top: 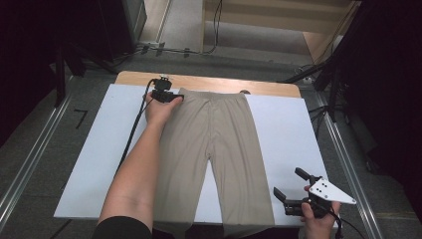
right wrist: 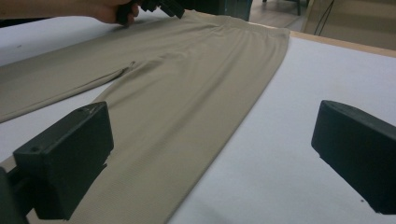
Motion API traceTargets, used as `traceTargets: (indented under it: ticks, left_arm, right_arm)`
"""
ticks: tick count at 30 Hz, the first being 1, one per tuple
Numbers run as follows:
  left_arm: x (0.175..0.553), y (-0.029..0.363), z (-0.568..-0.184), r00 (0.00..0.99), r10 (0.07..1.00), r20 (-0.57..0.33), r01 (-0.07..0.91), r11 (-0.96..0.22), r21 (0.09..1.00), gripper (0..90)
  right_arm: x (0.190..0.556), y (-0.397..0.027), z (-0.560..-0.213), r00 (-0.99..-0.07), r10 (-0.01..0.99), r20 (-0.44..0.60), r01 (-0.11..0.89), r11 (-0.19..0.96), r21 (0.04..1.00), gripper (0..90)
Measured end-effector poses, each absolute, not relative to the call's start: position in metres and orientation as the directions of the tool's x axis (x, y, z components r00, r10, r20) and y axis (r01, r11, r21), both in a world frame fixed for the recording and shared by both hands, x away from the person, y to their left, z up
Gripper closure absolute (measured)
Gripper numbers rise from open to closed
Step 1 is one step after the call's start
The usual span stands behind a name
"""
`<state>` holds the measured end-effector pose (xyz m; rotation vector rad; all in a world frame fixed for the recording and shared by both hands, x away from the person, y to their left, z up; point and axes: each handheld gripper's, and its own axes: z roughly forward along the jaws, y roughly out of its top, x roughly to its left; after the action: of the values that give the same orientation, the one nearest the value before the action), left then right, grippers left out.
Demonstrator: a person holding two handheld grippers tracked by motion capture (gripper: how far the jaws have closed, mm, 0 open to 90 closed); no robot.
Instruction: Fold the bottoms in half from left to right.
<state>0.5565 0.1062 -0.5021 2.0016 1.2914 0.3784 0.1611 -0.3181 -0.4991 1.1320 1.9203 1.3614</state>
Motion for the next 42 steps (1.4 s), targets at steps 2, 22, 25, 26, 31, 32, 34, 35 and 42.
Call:
traceTargets:
  ticks: [2, 22, 25, 26, 31, 32, 34, 35, 42]
  left_arm:
    - [0.553, 0.101, -0.503, 0.458, 0.887, -0.054, 0.646, -0.291, 0.706, 53.2]
    - [0.539, 0.107, -0.460, 0.495, 0.838, -0.228, 0.663, -0.195, 0.723, 90.0]
    - [0.534, 0.106, -0.449, 0.515, 0.828, -0.223, 0.650, -0.208, 0.731, 90.0]
    - [0.531, 0.108, -0.442, 0.524, 0.821, -0.226, 0.643, -0.207, 0.738, 90.0]
    - [0.524, 0.112, -0.427, 0.544, 0.807, -0.229, 0.619, -0.201, 0.759, 90.0]
    - [0.523, 0.112, -0.425, 0.548, 0.802, -0.238, 0.617, -0.196, 0.762, 90.0]
    - [0.522, 0.112, -0.424, 0.555, 0.797, -0.238, 0.613, -0.199, 0.764, 90.0]
    - [0.521, 0.112, -0.423, 0.561, 0.793, -0.237, 0.611, -0.204, 0.765, 90.0]
    - [0.516, 0.106, -0.419, 0.584, 0.775, -0.242, 0.596, -0.206, 0.776, 90.0]
  right_arm:
    - [0.162, -0.317, -0.500, -0.517, 0.855, 0.046, 0.330, 0.149, 0.932, 0.0]
    - [0.166, -0.274, -0.488, -0.600, 0.797, 0.063, 0.349, 0.190, 0.918, 0.0]
    - [0.166, -0.251, -0.479, -0.625, 0.776, 0.084, 0.358, 0.189, 0.915, 0.0]
    - [0.165, -0.241, -0.475, -0.635, 0.768, 0.088, 0.359, 0.192, 0.913, 0.0]
    - [0.158, -0.190, -0.462, -0.637, 0.770, 0.045, 0.350, 0.237, 0.906, 9.5]
    - [0.157, -0.180, -0.460, -0.635, 0.771, 0.045, 0.357, 0.241, 0.902, 13.0]
    - [0.158, -0.160, -0.459, -0.647, 0.760, 0.061, 0.379, 0.251, 0.890, 14.0]
    - [0.159, -0.150, -0.459, -0.657, 0.751, 0.067, 0.386, 0.259, 0.885, 16.1]
    - [0.165, -0.080, -0.464, -0.719, 0.690, 0.087, 0.393, 0.301, 0.869, 25.8]
